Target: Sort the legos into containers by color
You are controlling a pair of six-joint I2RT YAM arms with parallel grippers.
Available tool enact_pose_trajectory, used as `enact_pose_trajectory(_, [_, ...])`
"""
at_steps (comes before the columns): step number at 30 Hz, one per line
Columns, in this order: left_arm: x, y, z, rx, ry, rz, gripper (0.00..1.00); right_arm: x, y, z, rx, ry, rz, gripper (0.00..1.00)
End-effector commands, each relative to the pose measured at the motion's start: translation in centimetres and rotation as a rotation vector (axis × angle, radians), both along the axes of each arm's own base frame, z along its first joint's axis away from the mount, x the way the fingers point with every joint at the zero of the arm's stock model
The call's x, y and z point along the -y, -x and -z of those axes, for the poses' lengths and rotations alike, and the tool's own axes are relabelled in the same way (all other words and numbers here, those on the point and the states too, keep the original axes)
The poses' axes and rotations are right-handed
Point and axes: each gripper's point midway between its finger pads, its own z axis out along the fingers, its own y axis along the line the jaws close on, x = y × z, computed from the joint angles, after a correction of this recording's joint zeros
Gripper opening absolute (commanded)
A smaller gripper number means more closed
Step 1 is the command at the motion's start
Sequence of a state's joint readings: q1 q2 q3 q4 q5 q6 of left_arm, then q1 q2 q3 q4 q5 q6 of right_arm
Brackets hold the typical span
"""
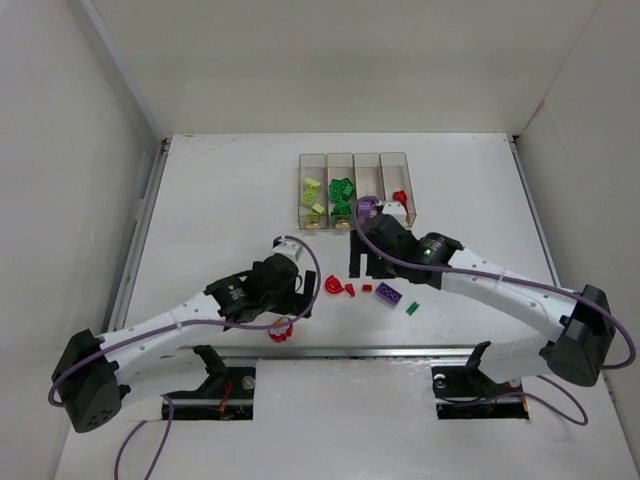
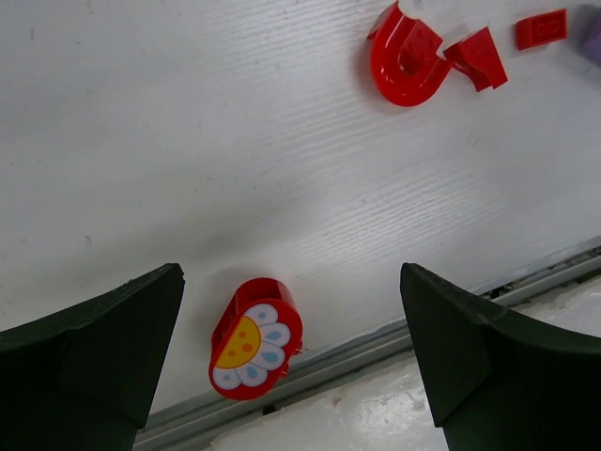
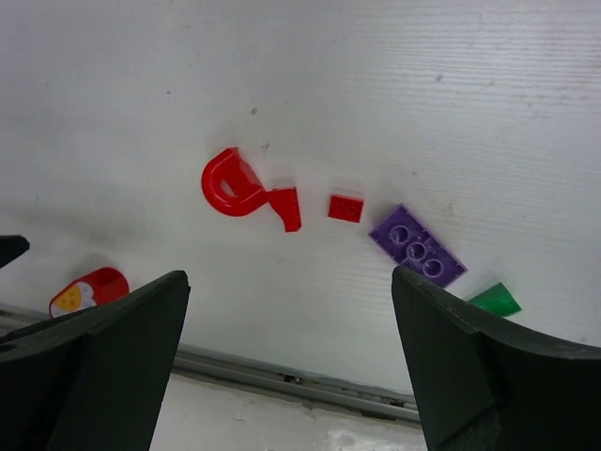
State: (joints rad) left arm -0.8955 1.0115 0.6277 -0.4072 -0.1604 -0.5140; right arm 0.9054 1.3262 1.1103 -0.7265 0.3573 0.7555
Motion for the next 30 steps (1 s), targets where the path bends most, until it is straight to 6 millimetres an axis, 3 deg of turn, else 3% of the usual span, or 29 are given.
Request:
enact_pose_trajectory(1, [0.5, -1.5, -3.0, 0.101, 0.085, -0.046, 0.99, -4.6, 0.8, -0.7, -0.003, -0.102, -0.153, 0.94])
enact_pose_trajectory(4, [-1.2, -4.2, -6.8, 0.211, 0.124, -0.144, 0.99, -6.5, 2.1, -0.2, -0.037, -0.131, -0.166, 0.94])
enact_pose_trajectory(6, [-2.4, -6.0, -10.7, 0.324, 0.135, -0.171, 0.99, -8.0, 2.9, -0.2, -0.064, -0.179, -0.189, 0.94])
enact_pose_trajectory(8, [-5.7, -8.2, -13.1, 0.419, 0.077, -0.289, 0.99, -10.4, 3.0, -1.3, -0.053, -0.278, -0.220, 0.94])
enact_pose_trajectory(9, [-7.0, -8.9, -15.5, 0.493, 0.048, -0.312, 0.99, -11.4, 3.4, -1.6, -0.053, -0.318, -0.238, 0.95])
enact_pose_trajectory(10, [-8.3, -9.6, -17.0, 0.552, 0.021, -0.350, 0.99, -13.1, 3.5, -1.4, -0.058, -0.359, -0.253, 0.95])
enact_pose_trajectory(11, [-11.1, -10.5, -18.2, 0.615, -0.058, -0.452, 0.99, -13.8, 3.5, -1.1, -0.073, -0.373, -0.252, 0.95])
enact_pose_trajectory(12, [-12.5, -11.0, -20.0, 0.690, -0.074, -0.504, 0.99, -14.9, 4.4, -0.6, -0.102, -0.373, -0.269, 0.95])
enact_pose_trajectory(13, [-14.2, -11.0, -21.6, 0.758, -0.156, -0.511, 0.99, -16.3, 4.4, -1.4, -0.102, -0.395, -0.273, 0.95])
enact_pose_trajectory(14, [-16.7, -10.9, -22.5, 0.801, -0.225, -0.595, 0.99, -17.2, 4.8, 0.8, -0.156, -0.355, -0.258, 0.95])
enact_pose_trajectory(16, [-19.2, -10.5, -25.2, 0.902, -0.268, -0.652, 0.99, -19.8, 6.0, 2.2, -0.200, -0.319, -0.256, 0.95])
enact_pose_trajectory(20, [-21.4, -9.4, -27.4, 0.975, -0.256, -0.726, 0.99, -21.5, 6.5, 3.7, -0.242, -0.271, -0.209, 1.00])
enact_pose_trajectory(23, [-22.4, -9.0, -28.0, 0.976, -0.238, -0.757, 0.99, -20.5, 6.6, 5.2, -0.271, -0.268, -0.119, 1.00])
enact_pose_trajectory(25, [-22.4, -9.0, -28.2, 0.972, -0.214, -0.754, 0.99, -20.2, 6.5, 4.7, -0.277, -0.293, -0.069, 1.00])
enact_pose_trajectory(28, [-21.7, -9.4, -28.0, 0.966, -0.168, -0.732, 0.99, -18.7, 6.7, 6.0, -0.307, -0.252, 0.010, 1.00])
enact_pose_trajectory(30, [-21.3, -9.7, -28.2, 0.985, -0.146, -0.722, 0.99, -19.0, 7.7, 6.9, -0.360, -0.265, -0.002, 1.00])
